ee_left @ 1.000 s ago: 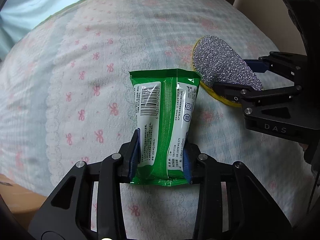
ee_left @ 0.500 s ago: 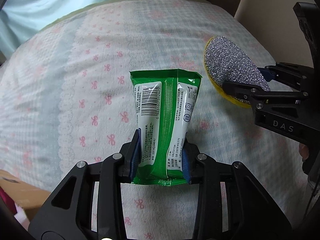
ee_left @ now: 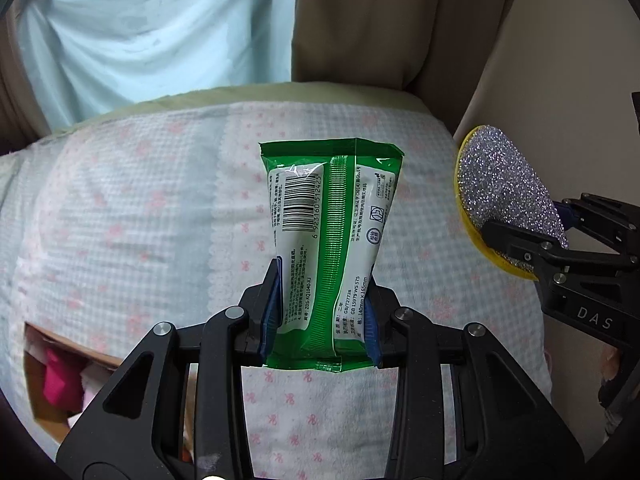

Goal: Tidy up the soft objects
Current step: 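Lift the green wipe pack and glittery sponge and carry them over the box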

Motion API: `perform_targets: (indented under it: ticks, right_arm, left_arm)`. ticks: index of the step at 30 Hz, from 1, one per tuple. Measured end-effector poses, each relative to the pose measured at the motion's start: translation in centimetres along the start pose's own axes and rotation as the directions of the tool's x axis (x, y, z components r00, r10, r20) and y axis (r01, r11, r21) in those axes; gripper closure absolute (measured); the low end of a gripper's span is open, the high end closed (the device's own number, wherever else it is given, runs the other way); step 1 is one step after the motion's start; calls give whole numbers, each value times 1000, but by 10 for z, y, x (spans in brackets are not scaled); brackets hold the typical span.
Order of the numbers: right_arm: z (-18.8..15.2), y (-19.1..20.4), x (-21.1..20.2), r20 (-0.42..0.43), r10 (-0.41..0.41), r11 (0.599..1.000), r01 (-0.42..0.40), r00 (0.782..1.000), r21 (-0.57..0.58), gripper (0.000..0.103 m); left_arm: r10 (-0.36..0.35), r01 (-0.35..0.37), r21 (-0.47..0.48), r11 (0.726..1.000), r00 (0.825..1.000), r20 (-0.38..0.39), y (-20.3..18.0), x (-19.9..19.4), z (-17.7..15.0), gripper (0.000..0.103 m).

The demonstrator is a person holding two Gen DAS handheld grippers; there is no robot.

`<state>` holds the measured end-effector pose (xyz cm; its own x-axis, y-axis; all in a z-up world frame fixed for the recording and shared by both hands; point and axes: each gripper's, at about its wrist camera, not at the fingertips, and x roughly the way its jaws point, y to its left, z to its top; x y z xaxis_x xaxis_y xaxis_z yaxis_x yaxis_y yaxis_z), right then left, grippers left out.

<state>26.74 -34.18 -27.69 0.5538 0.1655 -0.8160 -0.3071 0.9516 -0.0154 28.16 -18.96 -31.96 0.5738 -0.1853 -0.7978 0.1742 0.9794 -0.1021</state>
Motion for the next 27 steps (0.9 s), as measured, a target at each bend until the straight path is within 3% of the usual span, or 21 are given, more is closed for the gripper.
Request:
perform_targets:
  ticks: [6,13,21,27]
  right_arm:
    - [20,45,-66,43,24,1000,-24,999,-6,63]
    - [33,122,-106,76,51,998,-49,996,-34,63]
    - [38,216,-95,49,97,994,-99,994,44,63]
    - [28,284,-64,-19,88,981,-83,996,175,63]
  left_arm:
    - [17,-16,-32,999,999,41,32,-77,7,72]
    - [51,-46,-70,997,996,79,89,-145,1,72]
    - [58,-54,-58,997,997,56,177,-187,-18,72]
    - [37,-37,7,999,999,-29,251,-191,-47,72]
